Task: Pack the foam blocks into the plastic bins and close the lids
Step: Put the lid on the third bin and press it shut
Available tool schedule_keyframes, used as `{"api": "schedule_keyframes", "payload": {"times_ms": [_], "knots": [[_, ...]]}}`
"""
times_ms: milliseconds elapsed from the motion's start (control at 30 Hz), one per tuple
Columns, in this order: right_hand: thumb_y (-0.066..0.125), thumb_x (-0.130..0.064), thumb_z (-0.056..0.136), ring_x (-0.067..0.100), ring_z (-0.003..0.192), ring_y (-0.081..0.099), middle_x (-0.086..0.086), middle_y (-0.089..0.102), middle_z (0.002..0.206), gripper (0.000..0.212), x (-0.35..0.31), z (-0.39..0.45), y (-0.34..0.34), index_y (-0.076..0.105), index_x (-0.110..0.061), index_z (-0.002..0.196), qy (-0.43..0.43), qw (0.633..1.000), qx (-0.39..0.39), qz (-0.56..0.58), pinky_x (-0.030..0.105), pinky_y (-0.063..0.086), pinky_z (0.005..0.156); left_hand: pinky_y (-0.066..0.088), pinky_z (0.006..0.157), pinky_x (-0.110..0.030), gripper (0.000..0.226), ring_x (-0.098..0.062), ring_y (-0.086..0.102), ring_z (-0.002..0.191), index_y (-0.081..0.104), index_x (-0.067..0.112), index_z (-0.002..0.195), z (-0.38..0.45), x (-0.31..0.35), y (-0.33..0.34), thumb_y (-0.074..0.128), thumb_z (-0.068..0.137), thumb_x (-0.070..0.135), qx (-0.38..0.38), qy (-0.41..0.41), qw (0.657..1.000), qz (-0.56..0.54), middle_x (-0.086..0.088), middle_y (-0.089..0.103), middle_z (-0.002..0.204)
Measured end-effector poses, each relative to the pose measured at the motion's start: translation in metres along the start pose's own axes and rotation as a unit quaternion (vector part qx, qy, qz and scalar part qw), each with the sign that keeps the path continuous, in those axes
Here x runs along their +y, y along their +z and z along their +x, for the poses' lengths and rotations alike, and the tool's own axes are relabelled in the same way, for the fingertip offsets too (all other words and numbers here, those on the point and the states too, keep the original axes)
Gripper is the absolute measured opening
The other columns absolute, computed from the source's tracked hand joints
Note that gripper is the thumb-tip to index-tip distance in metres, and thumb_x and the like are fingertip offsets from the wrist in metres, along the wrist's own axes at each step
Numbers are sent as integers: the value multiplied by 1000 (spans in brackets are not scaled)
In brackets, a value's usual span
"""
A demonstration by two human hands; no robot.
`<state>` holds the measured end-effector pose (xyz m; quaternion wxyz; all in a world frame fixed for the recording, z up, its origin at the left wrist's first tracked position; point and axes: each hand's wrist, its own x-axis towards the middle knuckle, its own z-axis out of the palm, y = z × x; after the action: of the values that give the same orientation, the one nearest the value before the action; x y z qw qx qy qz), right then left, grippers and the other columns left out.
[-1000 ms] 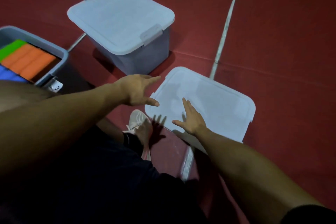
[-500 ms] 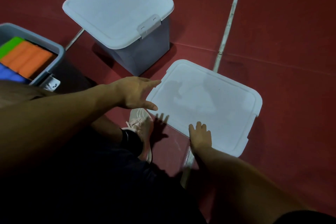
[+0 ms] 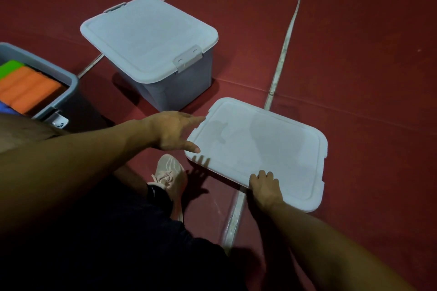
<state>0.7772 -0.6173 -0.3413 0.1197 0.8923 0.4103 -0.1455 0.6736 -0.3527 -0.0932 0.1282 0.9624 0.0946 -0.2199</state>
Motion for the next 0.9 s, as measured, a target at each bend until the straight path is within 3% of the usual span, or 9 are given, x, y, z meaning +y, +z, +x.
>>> {"api": "schedule_keyframes", "payload": {"times_ms": [233, 433, 700, 900], "knots": [[50, -15, 92, 25, 98, 48, 6, 53, 113, 18, 62, 1, -60, 52, -16, 110, 20, 997, 55, 50, 39, 47, 80, 34, 112, -36, 92, -23, 39, 139, 19, 26, 156, -4, 4, -17, 62, 84, 63, 69, 26, 996, 57, -2, 36, 155], [50, -15, 91, 24, 95, 47, 5, 52, 110, 12, 97, -8, -100, 52, -15, 103, 42, 993, 99, 52, 39, 47, 79, 36, 110, -35, 87, -19, 41, 137, 27, 28, 153, -15, 17, -34, 64, 83, 62, 136, 66, 987, 58, 2, 41, 152], [49, -15, 92, 22, 93, 45, 5, 53, 109, 10, 96, -7, -174, 53, -15, 102, 49, 976, 202, 55, 37, 46, 79, 33, 106, -28, 79, -16, 40, 136, 36, 26, 149, -30, 23, -70, 69, 83, 54, 221, 71, 971, 64, 6, 42, 151], [54, -13, 91, 31, 104, 46, 9, 51, 119, 27, 74, 3, -253, 54, -9, 118, -14, 960, 279, 40, 42, 42, 82, 30, 112, -31, 83, -18, 33, 142, 32, 22, 152, -50, 11, -107, 67, 84, 54, 267, 41, 958, 92, 4, 35, 156]]}}
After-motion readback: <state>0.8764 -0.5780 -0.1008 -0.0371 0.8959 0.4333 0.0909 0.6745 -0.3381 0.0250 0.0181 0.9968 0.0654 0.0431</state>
